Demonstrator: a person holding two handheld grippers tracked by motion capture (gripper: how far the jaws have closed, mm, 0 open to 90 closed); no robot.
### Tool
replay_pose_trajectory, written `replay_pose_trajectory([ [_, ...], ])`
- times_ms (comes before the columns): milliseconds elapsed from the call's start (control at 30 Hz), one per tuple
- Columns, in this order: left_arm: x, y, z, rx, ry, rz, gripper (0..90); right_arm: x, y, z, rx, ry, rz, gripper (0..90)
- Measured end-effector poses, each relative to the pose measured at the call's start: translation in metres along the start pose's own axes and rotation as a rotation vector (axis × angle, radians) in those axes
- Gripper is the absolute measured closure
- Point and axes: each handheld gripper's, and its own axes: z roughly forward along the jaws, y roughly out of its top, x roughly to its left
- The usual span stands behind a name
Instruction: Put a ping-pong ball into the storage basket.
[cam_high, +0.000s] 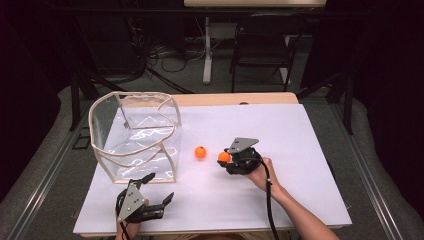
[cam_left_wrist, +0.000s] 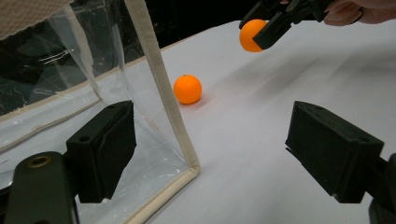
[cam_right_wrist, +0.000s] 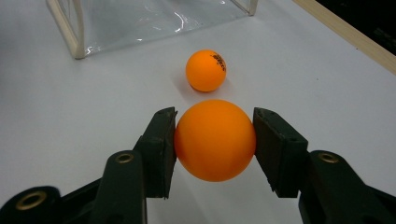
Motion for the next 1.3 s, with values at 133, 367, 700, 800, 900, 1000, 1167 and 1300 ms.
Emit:
replay_pose_trajectory([
  [133,0.000,0.000,0.000,-0.001,-0.001,-0.003,15.8,0.000,0.001,-0.001,-0.002,-0.002,-0.002,50.7],
  [367,0.000,0.000,0.000,-0.003,-0.002,0.001,15.8,0.001,0.002,-0.003,-0.012,-0.003,-0.004,50.8],
  [700,0.000,0.000,-0.001,-0.003,-0.001,-0.001,15.8,0.000,0.005,-0.009,-0.040,-0.011,-0.003,50.8],
  [800,0.000,0.000,-0.001,-0.004,-0.001,0.001,15.8,0.000,0.006,-0.011,-0.051,-0.012,-0.001,50.8],
  [900,0.000,0.000,-0.001,-0.003,-0.002,0.001,15.8,0.000,0.007,-0.012,-0.058,-0.014,-0.003,50.8],
  [1000,0.000,0.000,-0.001,-0.005,-0.002,0.000,15.8,0.001,0.008,-0.014,-0.067,-0.014,-0.006,50.8],
  [1167,0.000,0.000,-0.001,-0.007,-0.001,0.000,15.8,0.002,0.010,-0.016,-0.078,-0.014,-0.005,50.8],
  [1300,0.000,0.000,-0.001,-0.007,0.001,-0.001,15.8,0.002,0.012,-0.018,-0.085,-0.016,-0.009,50.8],
])
